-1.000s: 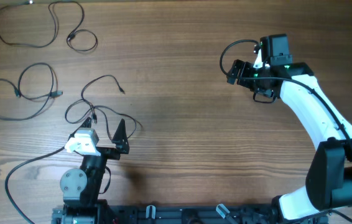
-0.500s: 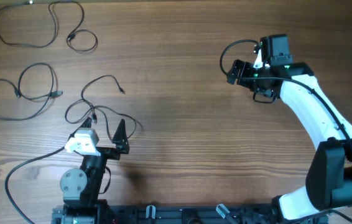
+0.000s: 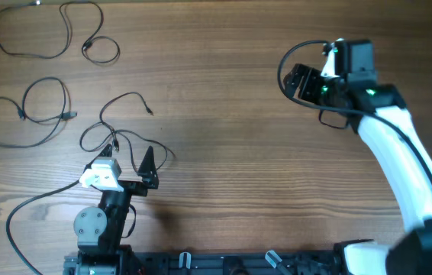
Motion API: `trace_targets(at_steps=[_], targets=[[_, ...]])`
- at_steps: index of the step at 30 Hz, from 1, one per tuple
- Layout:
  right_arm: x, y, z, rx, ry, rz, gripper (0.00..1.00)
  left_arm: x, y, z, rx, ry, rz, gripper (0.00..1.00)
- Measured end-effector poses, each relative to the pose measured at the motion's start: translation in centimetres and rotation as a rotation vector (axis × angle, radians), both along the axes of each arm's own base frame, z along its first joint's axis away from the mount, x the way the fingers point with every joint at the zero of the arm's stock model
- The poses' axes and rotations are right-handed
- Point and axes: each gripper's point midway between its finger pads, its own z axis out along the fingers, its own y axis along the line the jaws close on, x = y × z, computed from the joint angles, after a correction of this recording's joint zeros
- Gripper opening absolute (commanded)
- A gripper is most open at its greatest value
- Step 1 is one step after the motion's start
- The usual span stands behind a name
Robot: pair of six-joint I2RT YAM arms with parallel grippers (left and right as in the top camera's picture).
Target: Untangle cables
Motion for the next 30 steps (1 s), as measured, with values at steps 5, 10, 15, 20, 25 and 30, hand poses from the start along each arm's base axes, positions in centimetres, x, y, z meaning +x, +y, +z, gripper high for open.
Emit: trace_targets(at_steps=[5, 10, 15, 20, 25, 30], targets=[[-1.4, -0.2, 5.8, 0.02, -0.156, -0.001, 1.0, 0.0, 0.0, 0.0, 0.0, 0.0, 0.0, 1.0], [-3.4, -0.5, 10.4, 0.036, -0.284, -0.002, 1.0, 0.0, 0.0, 0.0, 0.0, 0.0, 0.0, 1.0], [-8.1, -1.1, 18.0, 0.068, -0.516, -0.004, 1.0, 0.0, 0.0, 0.0, 0.0, 0.0, 0.0, 1.0], [-15.2, -2.0, 24.7, 0.101, -0.77, -0.004, 1.0, 0.0, 0.0, 0.0, 0.0, -0.001, 0.0, 1.0], [-20.0, -2.6, 26.8, 0.116, -0.881, -0.004, 1.0, 0.0, 0.0, 0.0, 0.0, -0.001, 0.0, 1.0], [-22.4, -3.5, 23.0, 0.087, -0.751, -0.031, 1.0, 0.0, 0.0, 0.0, 0.0, -0.001, 0.0, 1.0]])
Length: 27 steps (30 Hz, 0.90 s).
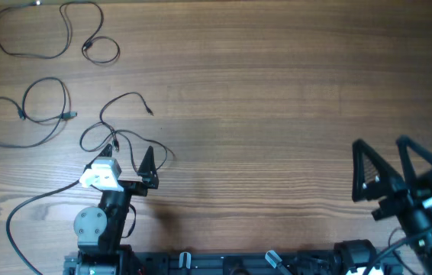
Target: Untangle cables
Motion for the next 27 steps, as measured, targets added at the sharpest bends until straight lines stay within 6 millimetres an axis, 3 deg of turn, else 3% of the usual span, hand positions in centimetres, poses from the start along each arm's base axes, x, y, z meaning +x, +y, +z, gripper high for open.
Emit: trace_targets(at_steps=[2, 4, 11, 21, 27], targets=[[-1.6, -0.9, -2.2, -0.009, 0.073, -0.044, 0.99, 0.0, 0.0, 0.0, 0.0, 0.001, 0.0, 1.0], [-3.0, -1.5, -3.0, -0.014, 0.085, -0.079, 1.0, 0.0, 0.0, 0.0, 0.0, 0.001, 0.0, 1.0], [-6.1, -2.9, -2.2, -0.013, -0.02, -0.152, 1.0, 0.0, 0.0, -0.1, 0.0, 0.001, 0.0, 1.0], [-13.5, -3.6, 0.1, -0.218, -0.337, -0.177, 1.0, 0.0, 0.0, -0.1, 0.0, 0.001, 0.0, 1.0], [-14.0, -2.9, 0.8, -0.403, -0.406, -0.145, 1.0, 0.0, 0.0, -0.1, 0.0, 0.001, 0.0, 1.0]])
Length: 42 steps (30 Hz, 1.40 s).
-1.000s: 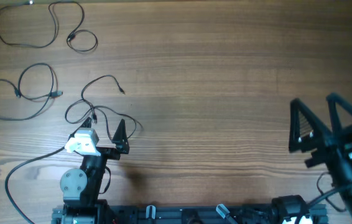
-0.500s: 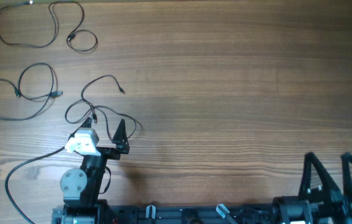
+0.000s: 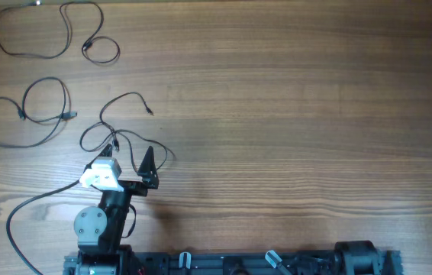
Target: Untangle cables
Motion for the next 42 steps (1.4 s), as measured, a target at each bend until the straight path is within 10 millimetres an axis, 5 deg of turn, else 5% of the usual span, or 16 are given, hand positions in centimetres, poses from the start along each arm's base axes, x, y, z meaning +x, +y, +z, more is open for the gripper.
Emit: trace_targets(at_steps=[5, 10, 12, 20, 25, 35, 42], targets=[[1.3, 0.4, 0.0, -0.119, -0.027, -0.002, 1.0, 0.0, 0.0, 0.0, 0.0, 0.0, 0.0, 1.0], [5.4, 0.9, -1.0, -0.166, -0.04, 0.004, 1.0, 0.0, 0.0, 0.0, 0.0, 0.0, 0.0, 1.0], [9.5, 2.1, -3.2, -0.184, -0.044, 0.059, 1.0, 0.0, 0.0, 0.0, 0.0, 0.0, 0.0, 1.0], [16.0, 3.6, -10.6, -0.195, 0.02, 0.14, 1.0, 0.0, 0.0, 0.0, 0.0, 0.0, 0.0, 1.0], [17.5, 3.8, -14.3, -0.184, 0.095, 0.155, 1.0, 0.0, 0.0, 0.0, 0.0, 0.0, 0.0, 1.0], [19.7, 3.9, -16.2, -0.134, -0.018, 0.153, 1.0, 0.0, 0.0, 0.0, 0.0, 0.001, 0.0, 1.0], [21.3, 2.0, -20.1, 0.003, 0.055, 0.065, 1.0, 0.0, 0.0, 0.0, 0.0, 0.0, 0.0, 1.0]])
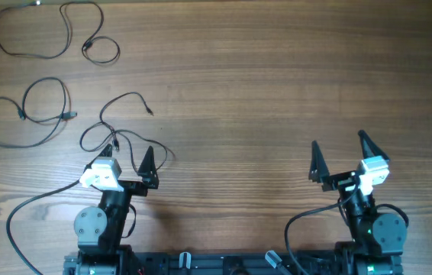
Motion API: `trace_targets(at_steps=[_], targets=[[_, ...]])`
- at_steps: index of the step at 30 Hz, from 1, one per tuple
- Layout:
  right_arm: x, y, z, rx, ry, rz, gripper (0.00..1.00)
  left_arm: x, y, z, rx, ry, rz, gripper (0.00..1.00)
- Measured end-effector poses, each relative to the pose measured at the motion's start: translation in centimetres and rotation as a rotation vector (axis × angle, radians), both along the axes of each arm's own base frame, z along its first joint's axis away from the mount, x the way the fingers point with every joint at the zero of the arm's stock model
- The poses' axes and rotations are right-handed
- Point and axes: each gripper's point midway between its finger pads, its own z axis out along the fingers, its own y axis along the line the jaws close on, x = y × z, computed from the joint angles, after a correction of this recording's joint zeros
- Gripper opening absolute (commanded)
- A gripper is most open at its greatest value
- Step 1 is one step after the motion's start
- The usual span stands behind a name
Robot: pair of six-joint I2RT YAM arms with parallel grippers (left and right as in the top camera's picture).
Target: Untangle cables
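Observation:
Three thin black cables lie apart on the left of the wooden table: one at the far corner (48,30), one below it (25,114), and a third (120,122) whose loops end just beyond my left gripper (130,154). That gripper stands open near the front edge, with nothing between its fingers. My right gripper (340,147) stands open and empty at the front right, far from all the cables.
The arm bases and a dark rail (224,263) run along the front edge. A black lead (17,210) curves from the left arm, and another (300,225) loops beside the right arm base.
The right arm was out of the overhead view; now it sits at the front right with its gripper open. The left arm and the cables have not moved.
First the right arm reached out over the far right of the table. Then it was at the front right corner with open fingers, then out of view. Now it rests at the front right, open. The three cables and the left arm stayed still throughout.

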Motion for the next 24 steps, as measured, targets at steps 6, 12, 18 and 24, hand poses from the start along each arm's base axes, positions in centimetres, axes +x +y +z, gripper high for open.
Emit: trace_targets(at_steps=[6, 12, 18, 24], targets=[[0.3, -0.4, -1.7, -0.046, 0.047, -0.028, 1.0, 0.0, 0.0, 0.0, 0.0, 0.0, 0.0, 1.0], [0.4, -0.1, -3.9, -0.149, 0.112, -0.019, 1.0, 0.0, 0.0, 0.0, 0.0, 0.0, 0.0, 1.0], [0.5, -0.6, -4.0, -0.13, 0.124, -0.047, 1.0, 0.0, 0.0, 0.0, 0.0, 0.0, 0.0, 1.0], [0.6, -1.9, -4.0, -0.04, 0.142, -0.115, 1.0, 0.0, 0.0, 0.0, 0.0, 0.0, 0.0, 1.0]])
